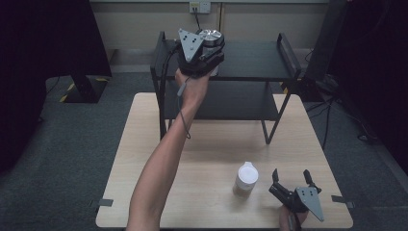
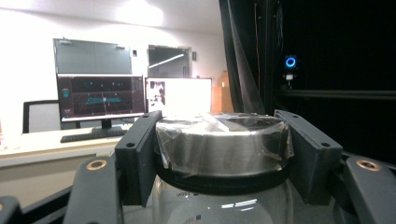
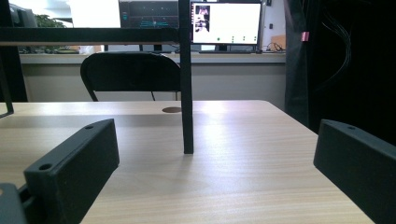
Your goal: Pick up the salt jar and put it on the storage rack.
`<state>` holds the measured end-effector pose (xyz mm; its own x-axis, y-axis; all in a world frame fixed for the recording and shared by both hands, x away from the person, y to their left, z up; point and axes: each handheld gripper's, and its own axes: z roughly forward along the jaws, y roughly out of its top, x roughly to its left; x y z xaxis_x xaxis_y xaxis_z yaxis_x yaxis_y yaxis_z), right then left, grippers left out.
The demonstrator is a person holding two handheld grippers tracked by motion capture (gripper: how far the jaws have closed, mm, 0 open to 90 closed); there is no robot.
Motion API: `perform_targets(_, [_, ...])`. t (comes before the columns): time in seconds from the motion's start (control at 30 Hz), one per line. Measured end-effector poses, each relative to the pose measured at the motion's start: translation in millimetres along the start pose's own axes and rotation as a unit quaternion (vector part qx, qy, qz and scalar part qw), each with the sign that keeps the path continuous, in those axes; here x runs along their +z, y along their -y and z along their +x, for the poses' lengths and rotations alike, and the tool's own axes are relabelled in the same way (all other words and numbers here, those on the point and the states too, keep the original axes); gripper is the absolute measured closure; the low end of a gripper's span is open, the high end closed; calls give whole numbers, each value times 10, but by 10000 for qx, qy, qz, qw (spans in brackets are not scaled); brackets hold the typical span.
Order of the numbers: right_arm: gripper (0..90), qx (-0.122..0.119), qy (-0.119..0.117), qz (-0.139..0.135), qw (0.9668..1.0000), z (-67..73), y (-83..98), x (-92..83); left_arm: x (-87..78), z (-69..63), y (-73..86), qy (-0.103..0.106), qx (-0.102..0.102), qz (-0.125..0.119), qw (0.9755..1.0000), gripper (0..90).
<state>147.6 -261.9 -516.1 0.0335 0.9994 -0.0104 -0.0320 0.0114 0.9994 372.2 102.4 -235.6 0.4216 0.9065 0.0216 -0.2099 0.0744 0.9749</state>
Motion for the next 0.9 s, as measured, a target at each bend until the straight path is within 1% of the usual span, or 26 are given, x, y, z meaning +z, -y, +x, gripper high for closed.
perform_targets(0.07, [0,7,-2,-3,10000,-1,1,-1,18,-27,62,-32,37,-121,9999,354])
perform_targets(0.13, [0,3,-5,2,10000,-2,-1,0,35,-38,93,-65,-15,-176,9998,354])
perform_targets(0.2, [0,2,-8,9,10000,-2,-3,2,53,-33,92,-68,-109,-159,9998,354])
perform_targets(0.27, [0,-4,-12,18,10000,-2,-6,3,74,-34,87,-60,-44,-118,9999,354])
perform_targets(0.3, [0,-4,-15,15,10000,-3,-5,3,82,-41,97,-72,-17,-139,9999,354])
perform_targets(0.43, [0,0,-19,1,10000,-6,-1,1,85,-50,109,-93,-20,-156,9998,353])
perform_targets(0.5, [0,9,-17,-1,10000,-6,0,0,79,-52,94,-98,-27,-128,9999,353])
perform_targets(0.63, [0,3,-28,-3,10000,-9,1,0,74,-86,5,-171,9,43,9998,348])
perform_targets(0.67, [0,3,-32,-5,10000,-10,2,-1,78,-147,-15,-329,111,87,9994,336])
perform_targets(0.7, [0,6,-33,-10,10000,-12,3,-2,83,-193,-38,-447,218,137,9987,263])
perform_targets(0.73, [0,14,-33,-11,10000,-12,4,-2,80,-188,-46,-429,255,142,9987,197])
perform_targets(0.77, [0,19,-34,-12,10000,-13,4,-3,75,-205,-59,-484,274,164,9983,145])
perform_targets(0.83, [0,18,-32,-16,10000,-13,5,-3,44,-213,-79,-534,212,122,9983,66])
perform_targets(0.87, [0,15,-26,-6,10000,-10,2,-1,31,-228,-102,-585,201,132,9980,44])
perform_targets(0.9, [0,9,-23,3,10000,-7,-1,1,11,-217,-132,-556,145,147,9982,14])
